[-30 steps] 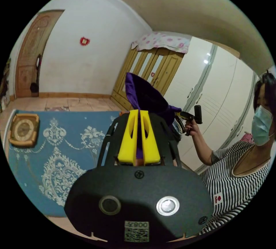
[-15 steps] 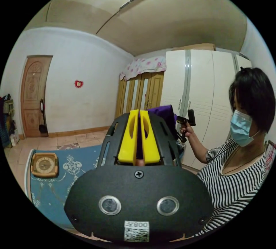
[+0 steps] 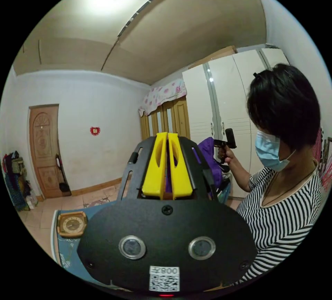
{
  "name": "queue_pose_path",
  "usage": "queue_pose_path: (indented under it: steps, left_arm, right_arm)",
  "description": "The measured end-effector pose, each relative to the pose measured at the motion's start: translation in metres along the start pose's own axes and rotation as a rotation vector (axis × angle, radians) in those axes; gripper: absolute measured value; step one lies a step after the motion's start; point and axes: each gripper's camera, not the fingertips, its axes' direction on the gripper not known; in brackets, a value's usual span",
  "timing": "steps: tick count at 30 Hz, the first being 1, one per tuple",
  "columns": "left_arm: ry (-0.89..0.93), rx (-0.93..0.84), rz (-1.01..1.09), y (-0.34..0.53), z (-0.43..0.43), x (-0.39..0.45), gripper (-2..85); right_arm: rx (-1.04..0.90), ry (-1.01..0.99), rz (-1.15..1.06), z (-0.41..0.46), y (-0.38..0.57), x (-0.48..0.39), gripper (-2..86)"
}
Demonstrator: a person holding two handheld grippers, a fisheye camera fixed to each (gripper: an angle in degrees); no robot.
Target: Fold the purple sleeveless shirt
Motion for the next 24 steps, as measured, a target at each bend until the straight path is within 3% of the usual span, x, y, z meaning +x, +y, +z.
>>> queue_pose_path:
  steps: [7, 13, 19, 24]
  left_arm:
    - [-0.106, 0.048, 0.055, -0.023, -0.04, -0.009, 0.5]
    - [-0.169, 0.052, 0.021, -0.025, -0.046, -0.075, 0.4]
    - [-0.223, -0.061, -0.085, -0.005, 0.005, -0.213, 0.6]
    - [-0.309, -0.256, -0.245, 0.046, 0.103, -0.397, 0.7]
  right_arm:
    - [0.002, -0.004, -0.083, 0.008, -0.006, -0.008, 0.2]
    - [-0.023, 0.049, -0.094, 0.044, -0.009, 0.028, 0.2]
    - [-0.112, 0.112, 0.002, 0.121, -0.008, 0.128, 0.2]
    - [-0.253, 0.154, 0.124, 0.219, -0.001, 0.249, 0.2]
